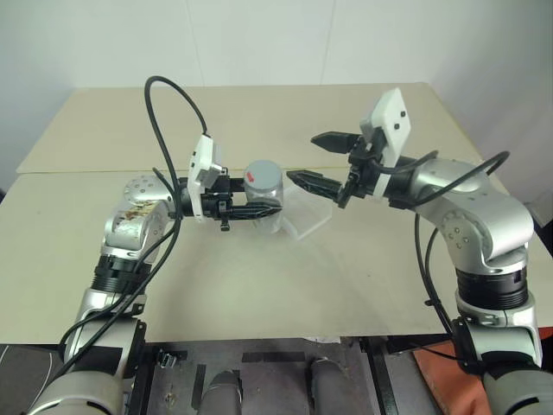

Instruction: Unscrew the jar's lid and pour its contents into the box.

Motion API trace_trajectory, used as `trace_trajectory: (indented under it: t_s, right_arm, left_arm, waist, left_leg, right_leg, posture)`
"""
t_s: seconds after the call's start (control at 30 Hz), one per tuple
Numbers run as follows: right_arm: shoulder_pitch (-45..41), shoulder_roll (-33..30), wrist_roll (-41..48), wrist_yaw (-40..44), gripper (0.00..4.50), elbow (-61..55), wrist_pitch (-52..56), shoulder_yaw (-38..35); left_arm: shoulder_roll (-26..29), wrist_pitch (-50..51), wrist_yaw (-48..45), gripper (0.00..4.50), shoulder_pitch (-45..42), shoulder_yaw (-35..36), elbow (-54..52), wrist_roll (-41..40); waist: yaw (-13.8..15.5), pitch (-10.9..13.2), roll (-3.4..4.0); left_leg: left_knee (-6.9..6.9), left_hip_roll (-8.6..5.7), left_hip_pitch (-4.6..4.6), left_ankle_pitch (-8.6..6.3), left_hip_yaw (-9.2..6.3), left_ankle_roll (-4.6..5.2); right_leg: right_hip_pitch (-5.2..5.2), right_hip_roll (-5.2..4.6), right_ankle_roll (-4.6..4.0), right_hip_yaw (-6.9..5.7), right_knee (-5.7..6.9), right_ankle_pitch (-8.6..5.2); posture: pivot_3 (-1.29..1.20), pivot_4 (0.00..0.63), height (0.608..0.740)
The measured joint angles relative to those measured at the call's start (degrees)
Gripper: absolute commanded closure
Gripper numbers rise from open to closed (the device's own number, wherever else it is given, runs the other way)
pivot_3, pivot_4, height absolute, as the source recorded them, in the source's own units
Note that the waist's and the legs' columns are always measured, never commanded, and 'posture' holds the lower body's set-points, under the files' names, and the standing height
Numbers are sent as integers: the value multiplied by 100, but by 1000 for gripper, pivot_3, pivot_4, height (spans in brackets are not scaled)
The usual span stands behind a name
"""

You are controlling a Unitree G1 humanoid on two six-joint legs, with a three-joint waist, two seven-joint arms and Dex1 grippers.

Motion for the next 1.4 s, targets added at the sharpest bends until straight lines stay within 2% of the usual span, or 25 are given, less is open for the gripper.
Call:
trace_trajectory:
  t_s: [0.33, 0.5, 1.03, 1.33, 1.4]
  right_arm:
    - [289, -310, 97, 450, 9, -236, -31, -11]
    - [301, -105, 470, 478, 9, -614, 30, -20]
    - [-216, 416, 367, 141, 9, -510, 197, 644]
    - [-365, 595, 287, 111, 9, -322, 197, 694]
    - [-364, 595, 287, 112, 383, -322, 198, 694]
  left_arm:
    - [-4, 1, 5, 2587, 1, -1, 0, 1]
    - [-19, -2, -5, 2587, 1, -42, 0, 5]
    - [-63, -2, -29, 2587, 1, -90, 1, 4]
    - [-60, -1, -26, 2587, 55, -91, -86, 3]
    - [-55, -1, -26, 2587, 62, -90, -90, 3]
  waist:
    - [-7, 0, 0]
    - [0, 0, 0]
    - [-1, 0, 0]
    - [0, 0, 1]
    - [-2, 0, 1]
  left_leg:
    - [0, 0, 0, 0, 1, 0]
    - [0, 0, 1, 0, 0, 0]
    - [0, 0, 1, 0, 0, 0]
    - [0, 0, 0, 0, -1, 0]
    - [0, 0, 1, 0, -1, 0]
  right_leg:
    - [0, 0, 0, 0, -1, 0]
    - [2, 0, 0, 0, -1, 0]
    - [0, 0, 0, 0, 1, 0]
    - [0, 0, 0, 0, 2, 0]
    - [0, 0, 0, 0, 2, 0]
  posture:
    - [0, 150, 740]
    - [0, 150, 740]
    - [0, 150, 740]
    - [0, 150, 740]
    - [0, 150, 740]
